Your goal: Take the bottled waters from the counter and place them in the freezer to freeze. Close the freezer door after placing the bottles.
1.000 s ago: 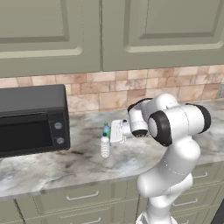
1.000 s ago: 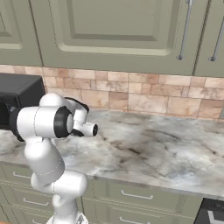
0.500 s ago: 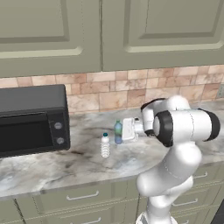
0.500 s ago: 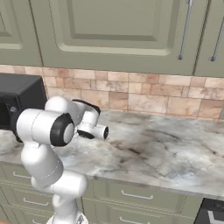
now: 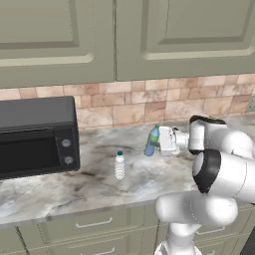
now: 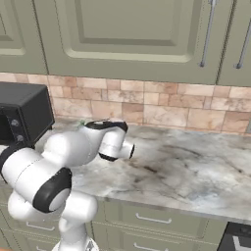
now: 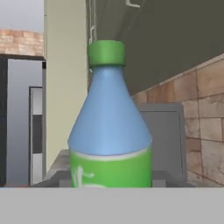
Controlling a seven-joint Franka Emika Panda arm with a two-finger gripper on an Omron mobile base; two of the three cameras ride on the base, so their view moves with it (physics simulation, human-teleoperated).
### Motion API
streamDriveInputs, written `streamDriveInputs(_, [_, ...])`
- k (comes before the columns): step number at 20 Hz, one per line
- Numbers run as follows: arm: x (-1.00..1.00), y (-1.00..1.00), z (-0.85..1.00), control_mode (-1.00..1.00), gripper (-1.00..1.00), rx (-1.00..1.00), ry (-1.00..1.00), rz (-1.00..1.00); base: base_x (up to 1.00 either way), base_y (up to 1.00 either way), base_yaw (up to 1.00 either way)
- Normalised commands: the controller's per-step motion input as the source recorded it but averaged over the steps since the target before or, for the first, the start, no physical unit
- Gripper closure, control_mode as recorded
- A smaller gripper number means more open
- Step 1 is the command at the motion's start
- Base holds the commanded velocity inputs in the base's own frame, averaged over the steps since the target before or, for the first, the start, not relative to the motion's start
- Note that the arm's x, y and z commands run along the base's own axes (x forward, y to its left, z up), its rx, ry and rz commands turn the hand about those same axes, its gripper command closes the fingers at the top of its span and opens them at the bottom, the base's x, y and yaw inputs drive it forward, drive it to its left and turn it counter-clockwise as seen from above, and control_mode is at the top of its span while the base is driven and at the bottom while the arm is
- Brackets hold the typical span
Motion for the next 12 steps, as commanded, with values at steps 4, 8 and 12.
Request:
streamDriveInputs(4, [-0.39,-0.16,1.00,-1.00,1.00,0.03,0.12,0.00,0.00,0.00,0.00])
streamDriveInputs(8, [-0.60,-0.13,0.90,-1.00,1.00,0.00,0.11,-0.02,0.00,0.00,0.00])
streamDriveInputs(12, [-0.99,-0.18,0.54,-1.00,1.00,-0.04,0.00,-0.05,0.00,0.00,0.00])
